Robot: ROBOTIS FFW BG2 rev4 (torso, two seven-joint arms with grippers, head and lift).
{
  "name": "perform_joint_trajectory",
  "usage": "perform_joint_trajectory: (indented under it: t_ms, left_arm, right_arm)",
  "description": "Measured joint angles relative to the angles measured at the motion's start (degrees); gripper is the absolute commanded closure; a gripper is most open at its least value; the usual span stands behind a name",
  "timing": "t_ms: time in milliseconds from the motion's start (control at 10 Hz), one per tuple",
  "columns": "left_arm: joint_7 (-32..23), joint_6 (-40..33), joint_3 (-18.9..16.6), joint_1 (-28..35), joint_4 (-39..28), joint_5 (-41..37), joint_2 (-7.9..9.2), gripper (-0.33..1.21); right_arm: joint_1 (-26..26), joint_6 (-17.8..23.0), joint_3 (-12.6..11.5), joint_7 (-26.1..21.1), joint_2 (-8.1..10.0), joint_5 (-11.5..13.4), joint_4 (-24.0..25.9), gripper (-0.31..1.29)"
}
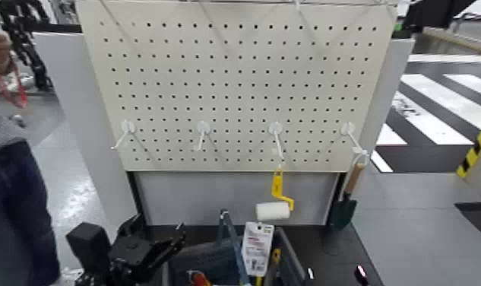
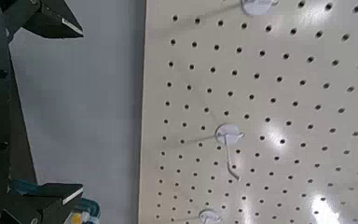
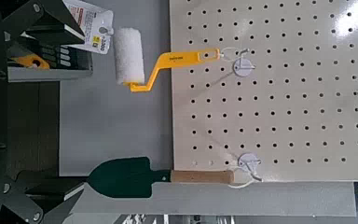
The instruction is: Put the red screwdriver into the crate.
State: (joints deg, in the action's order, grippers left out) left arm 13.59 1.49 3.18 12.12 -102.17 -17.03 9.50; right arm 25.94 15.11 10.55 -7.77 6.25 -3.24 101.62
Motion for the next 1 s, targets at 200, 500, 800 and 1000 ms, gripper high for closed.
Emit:
perform_joint_trajectory:
  t_ms: [200, 500, 800, 1000]
  left_arm:
    - [-3.17, -4.73, -0.8, 2.52, 0.61, 3.83, -2.61, 0.13]
    - [-4.57, -6.84, -0.41, 3.88, 1.66, 7.1, -3.04, 0.13]
    - [-7.7, -9.94, 1.39, 5.73, 2.83, 10.48, -2.81, 0.13]
    - [-8.82, -11.1, 2.08, 6.34, 2.93, 11.1, -2.47, 0.13]
  right_arm:
    - [0.15, -0.09, -0.15, 0.19, -0.23, -0.49, 0.03, 0.2]
    - [0.25, -0.14, -0.17, 0.48, -0.28, -1.14, 0.07, 0.2]
    - [0.62, 0.14, -0.47, 0.32, -0.52, -0.44, 0.32, 0.2]
    - [0.85, 0.26, -0.59, 0.29, -0.66, 0.07, 0.42, 0.2]
